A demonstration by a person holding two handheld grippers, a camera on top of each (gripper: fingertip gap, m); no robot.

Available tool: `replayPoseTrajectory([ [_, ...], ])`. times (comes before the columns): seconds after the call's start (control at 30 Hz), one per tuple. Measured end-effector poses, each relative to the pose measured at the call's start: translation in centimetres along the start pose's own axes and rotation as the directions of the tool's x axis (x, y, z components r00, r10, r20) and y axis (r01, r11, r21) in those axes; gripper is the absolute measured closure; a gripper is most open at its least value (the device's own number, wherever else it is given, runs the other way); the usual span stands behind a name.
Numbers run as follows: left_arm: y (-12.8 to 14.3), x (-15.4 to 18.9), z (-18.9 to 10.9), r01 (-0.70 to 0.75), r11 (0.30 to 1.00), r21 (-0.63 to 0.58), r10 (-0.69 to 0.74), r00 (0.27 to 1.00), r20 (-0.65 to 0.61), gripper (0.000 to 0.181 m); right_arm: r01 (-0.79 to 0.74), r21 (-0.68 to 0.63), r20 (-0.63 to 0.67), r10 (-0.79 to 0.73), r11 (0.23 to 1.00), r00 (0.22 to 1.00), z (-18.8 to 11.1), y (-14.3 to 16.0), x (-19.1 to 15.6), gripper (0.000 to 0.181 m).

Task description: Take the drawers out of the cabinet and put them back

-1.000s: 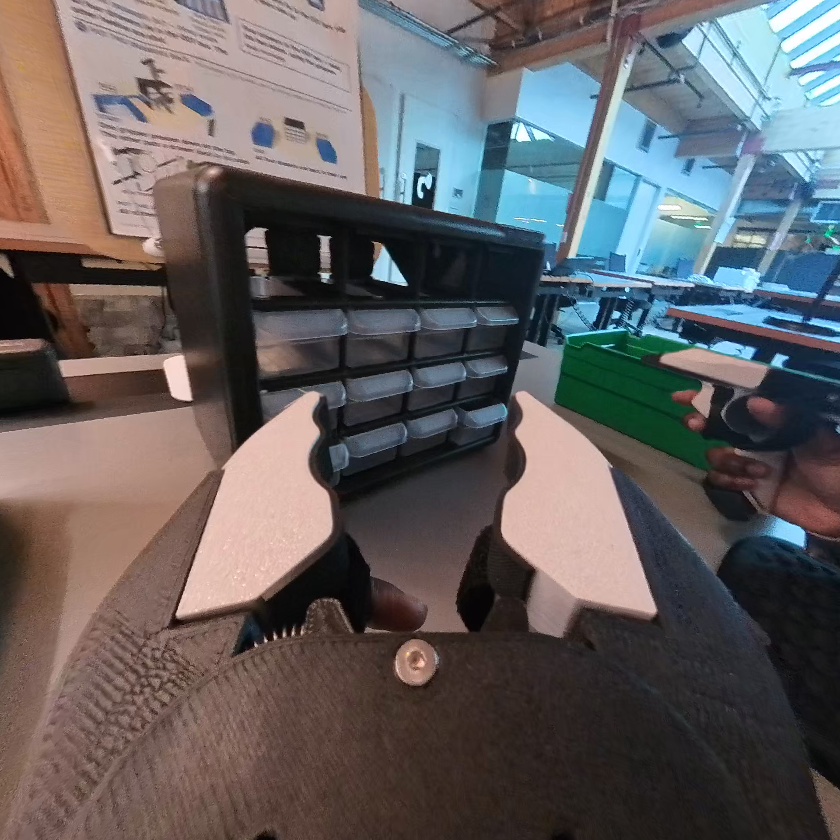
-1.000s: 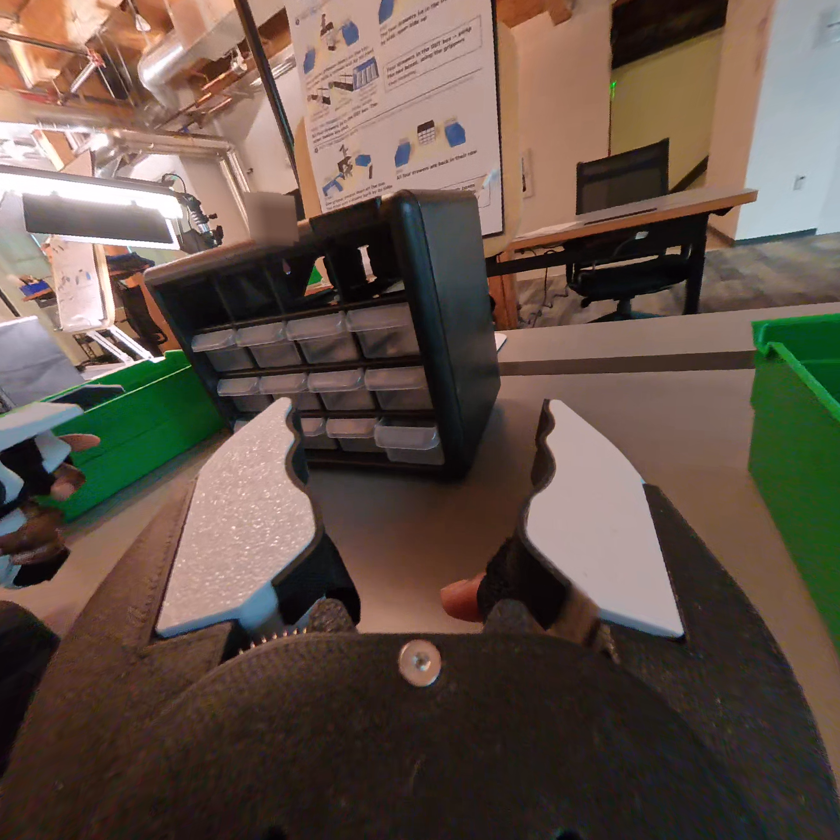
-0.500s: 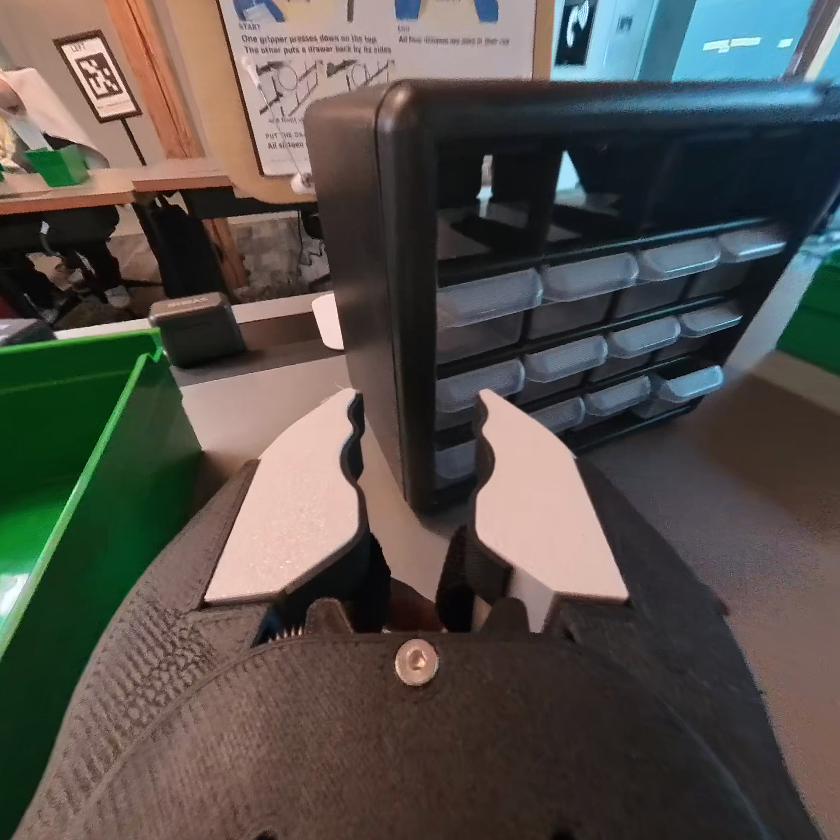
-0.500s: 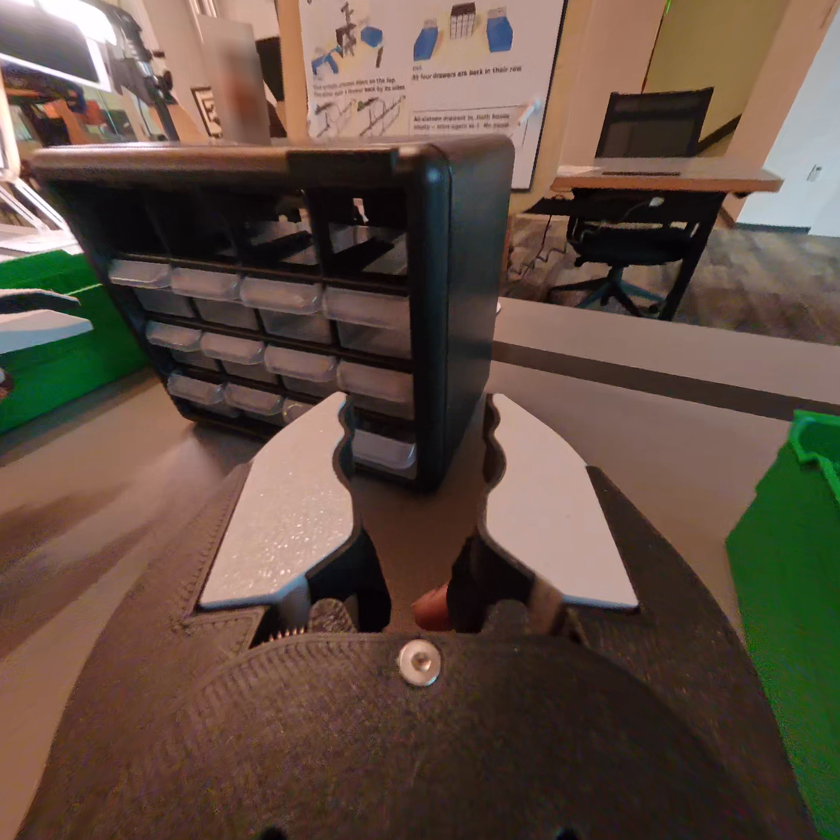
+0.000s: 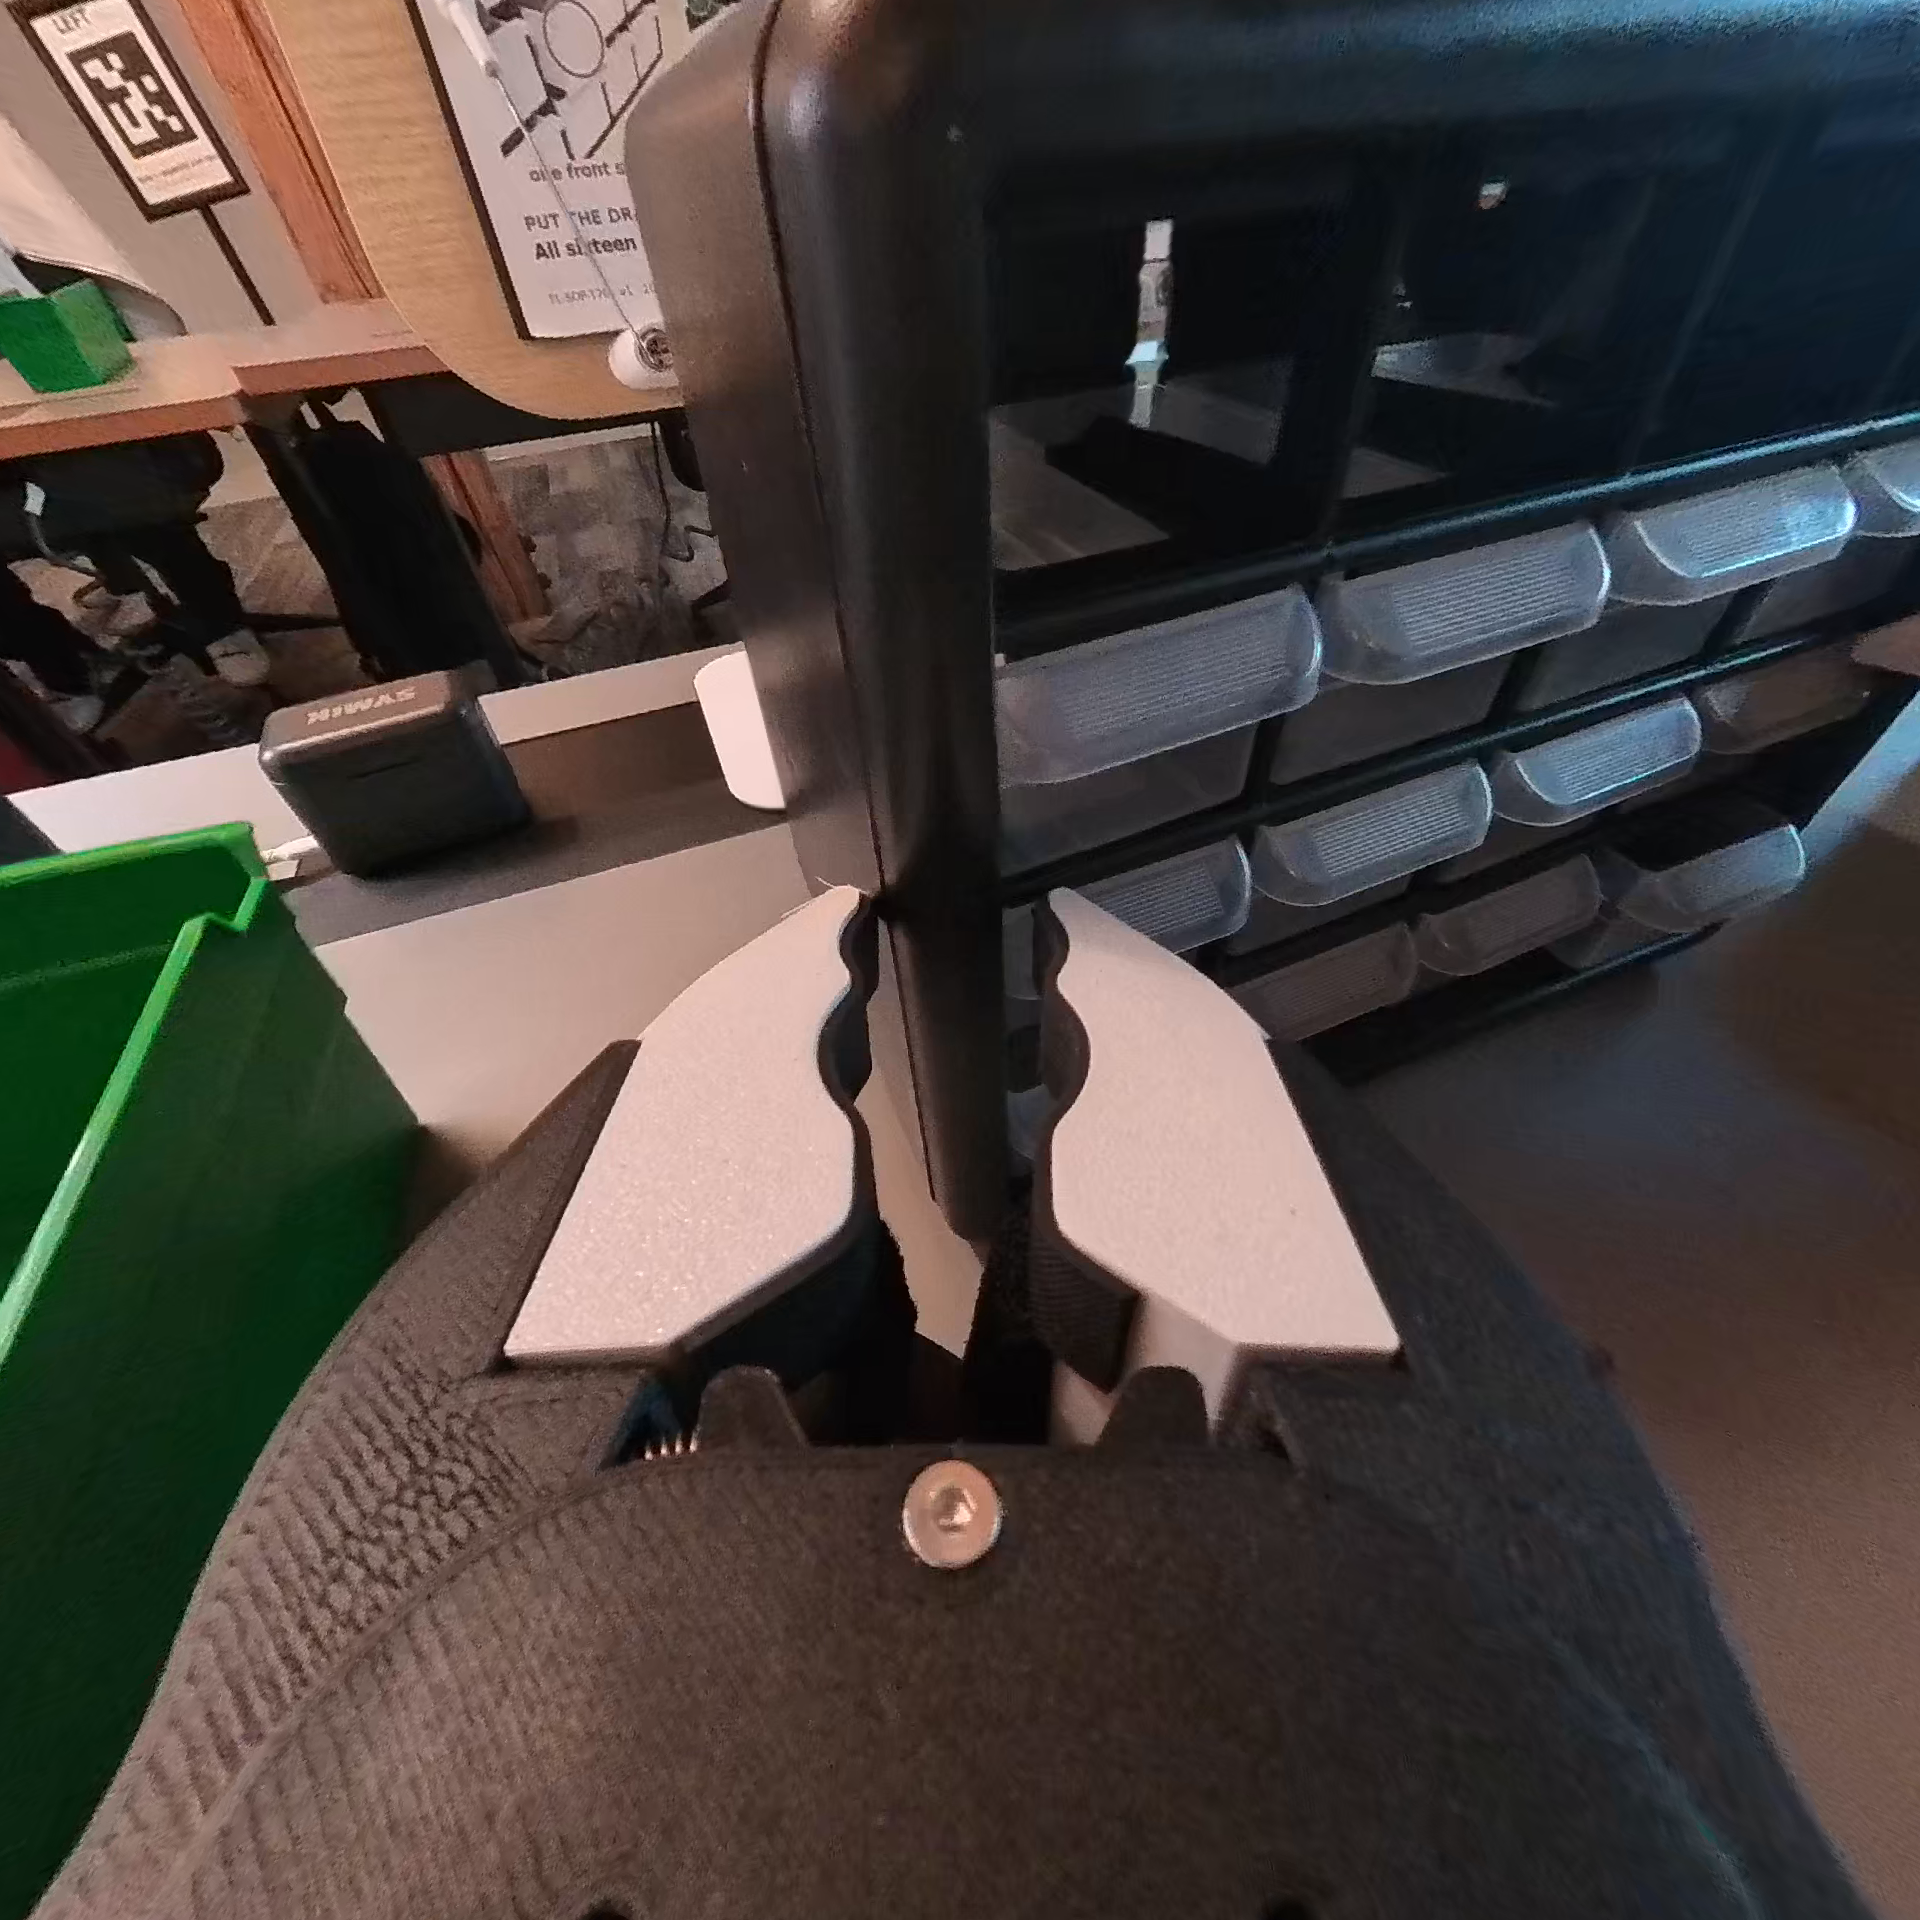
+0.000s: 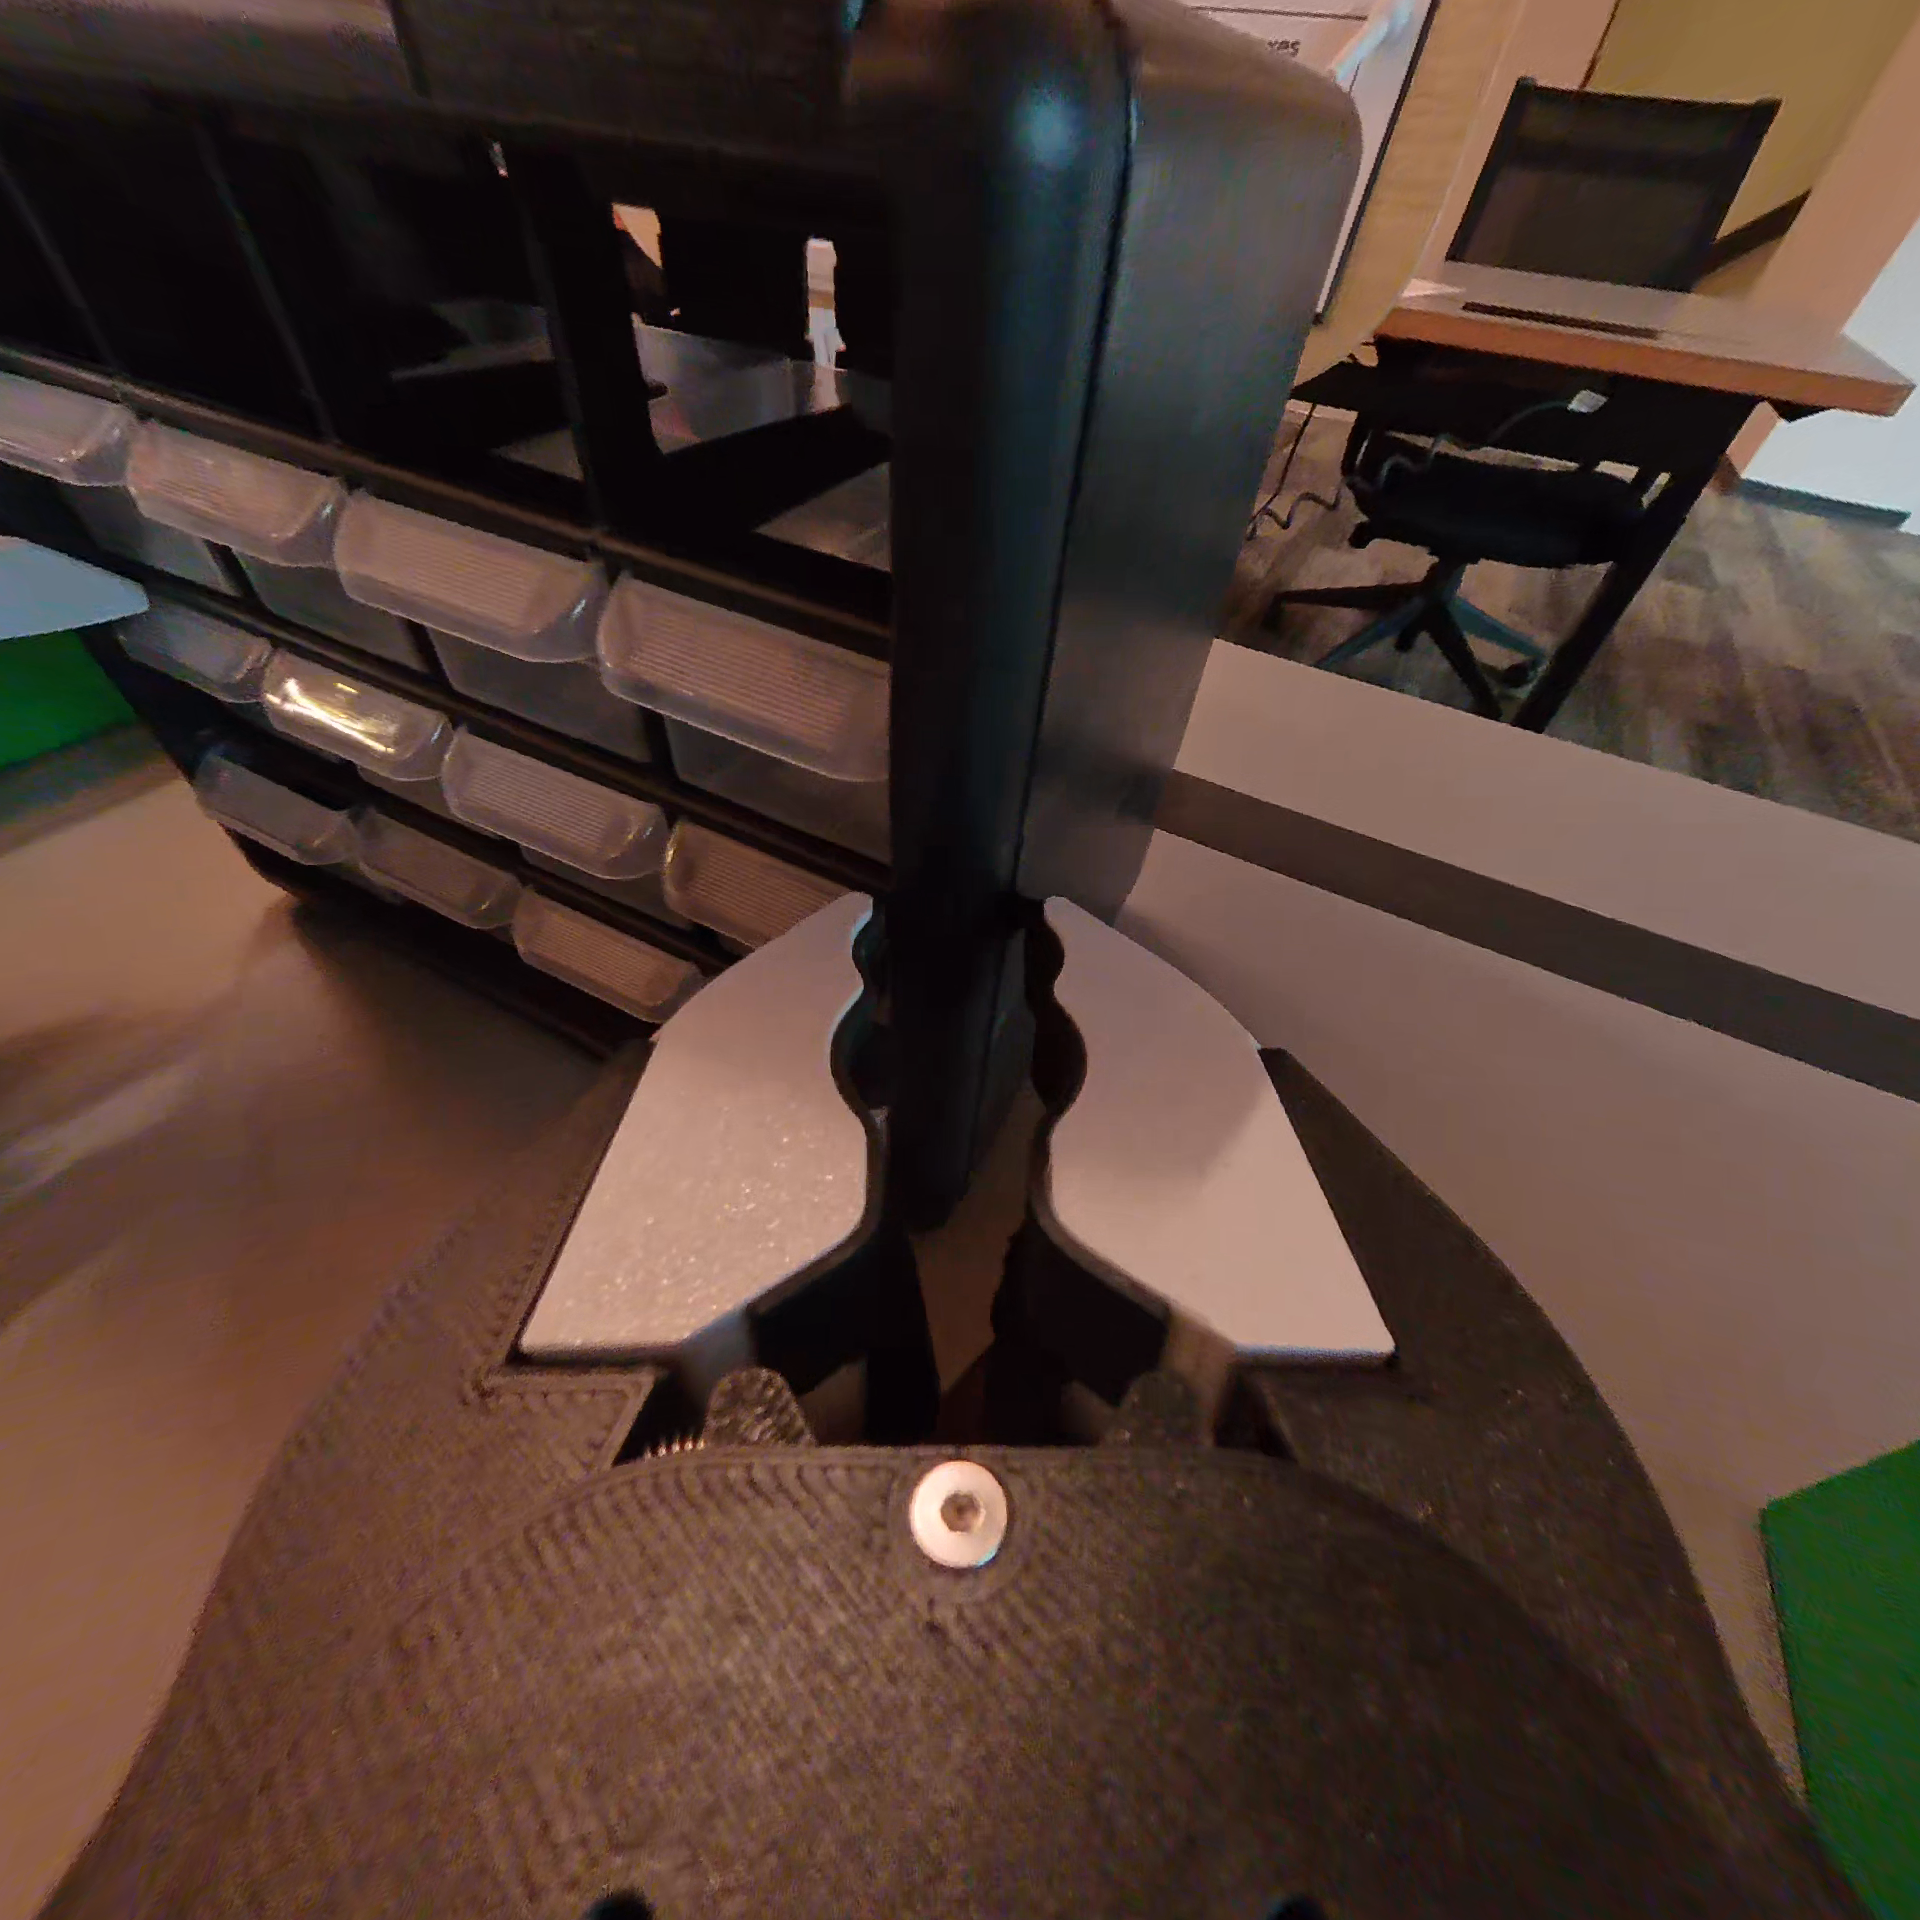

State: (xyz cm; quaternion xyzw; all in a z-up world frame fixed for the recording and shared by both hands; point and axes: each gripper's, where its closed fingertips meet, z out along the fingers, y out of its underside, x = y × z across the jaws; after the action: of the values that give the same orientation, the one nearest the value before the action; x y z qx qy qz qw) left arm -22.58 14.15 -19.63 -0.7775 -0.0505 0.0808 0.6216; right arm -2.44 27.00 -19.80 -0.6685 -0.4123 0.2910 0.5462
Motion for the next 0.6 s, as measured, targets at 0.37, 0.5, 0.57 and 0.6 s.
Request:
replayPoseTrajectory([
  [0.37, -0.5, -1.3, 2.9, 0.01, 1.0, -0.011, -0.01, 1.0, 0.017, 0.154, -0.008, -0.011, -0.034, 0.008, 1.0, 0.999, 2.5, -0.5, 1.4, 0.156],
  [0.5, -0.6, -1.6, 3.6, 0.008, 1.0, -0.018, -0.008, 1.0, 0.018, 0.156, -0.014, -0.018, -0.037, 0.013, 1.0, 0.999, 3.3, -0.6, 1.7, 0.156],
  [0.57, -0.7, -1.8, 4.0, 0.006, 1.0, -0.023, -0.005, 1.0, 0.021, 0.156, -0.018, -0.019, -0.038, 0.017, 1.0, 0.999, 3.7, -0.7, 1.9, 0.156],
  [0.6, -0.8, -1.9, 4.2, 0.005, 1.0, -0.025, -0.005, 1.0, 0.023, 0.156, -0.021, -0.02, -0.04, 0.02, 1.0, 0.999, 3.9, -0.7, 2.0, 0.156],
])
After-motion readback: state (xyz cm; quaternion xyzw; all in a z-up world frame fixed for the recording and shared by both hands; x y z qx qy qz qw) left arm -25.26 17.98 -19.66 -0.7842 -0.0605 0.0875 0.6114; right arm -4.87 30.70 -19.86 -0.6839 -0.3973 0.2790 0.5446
